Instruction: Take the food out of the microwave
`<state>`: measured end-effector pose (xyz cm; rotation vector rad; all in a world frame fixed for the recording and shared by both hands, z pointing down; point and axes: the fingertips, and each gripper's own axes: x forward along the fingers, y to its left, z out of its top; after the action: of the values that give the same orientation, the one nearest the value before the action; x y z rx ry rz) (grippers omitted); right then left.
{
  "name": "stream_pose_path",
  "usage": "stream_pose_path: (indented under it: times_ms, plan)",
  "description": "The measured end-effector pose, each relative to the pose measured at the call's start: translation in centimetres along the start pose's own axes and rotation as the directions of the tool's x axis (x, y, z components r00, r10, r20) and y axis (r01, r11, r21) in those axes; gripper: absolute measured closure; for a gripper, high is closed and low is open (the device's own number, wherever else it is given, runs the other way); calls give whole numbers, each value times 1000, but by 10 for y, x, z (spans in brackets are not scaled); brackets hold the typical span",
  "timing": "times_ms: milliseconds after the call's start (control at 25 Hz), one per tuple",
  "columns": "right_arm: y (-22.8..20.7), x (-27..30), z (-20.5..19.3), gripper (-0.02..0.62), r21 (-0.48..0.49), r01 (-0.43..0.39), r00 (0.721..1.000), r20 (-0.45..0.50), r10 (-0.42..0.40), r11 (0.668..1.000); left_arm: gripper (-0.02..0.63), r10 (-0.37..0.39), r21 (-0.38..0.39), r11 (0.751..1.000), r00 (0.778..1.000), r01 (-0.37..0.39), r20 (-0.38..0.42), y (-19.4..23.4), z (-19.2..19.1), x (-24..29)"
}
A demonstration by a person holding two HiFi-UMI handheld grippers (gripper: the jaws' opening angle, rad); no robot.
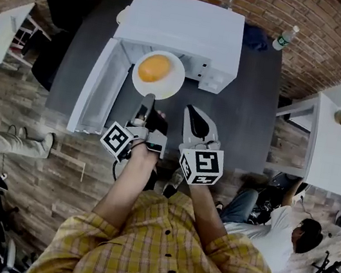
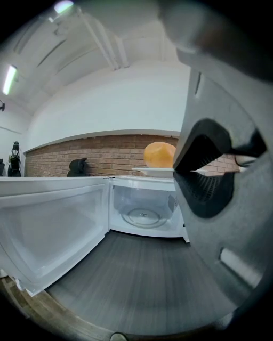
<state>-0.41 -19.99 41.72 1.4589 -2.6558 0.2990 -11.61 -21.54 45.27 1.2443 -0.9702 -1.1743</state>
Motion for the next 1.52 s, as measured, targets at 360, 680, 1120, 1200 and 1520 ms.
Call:
stream_pose_path:
  times_ms: [360,680,1120,1200,1520]
  plan:
    - [3,-12,25,589,15,13,999,37,-13,1000,600,-2,-9,1000,1000,1,-30,-27,-15,-11]
    - [7,-20,37,589,10,12,999,45,-13,1000,600,2,-10,1000,999,-3,-45,-47,-19,-20]
    - [5,-26,54,590,-2,8,998,62,-8,1000,600,-23,-6,1000,997,23,-67,-76,-29,-21]
    - [5,-26,57,589,0,6,998,64,-6,1000,600,-28,-6,1000,997,27,-72,-80,-30,-21]
    - [7,-27,69,589,-8,1,996,86,0,1000,600,-39,-5,999,996,38,-81,-90,-35,-20]
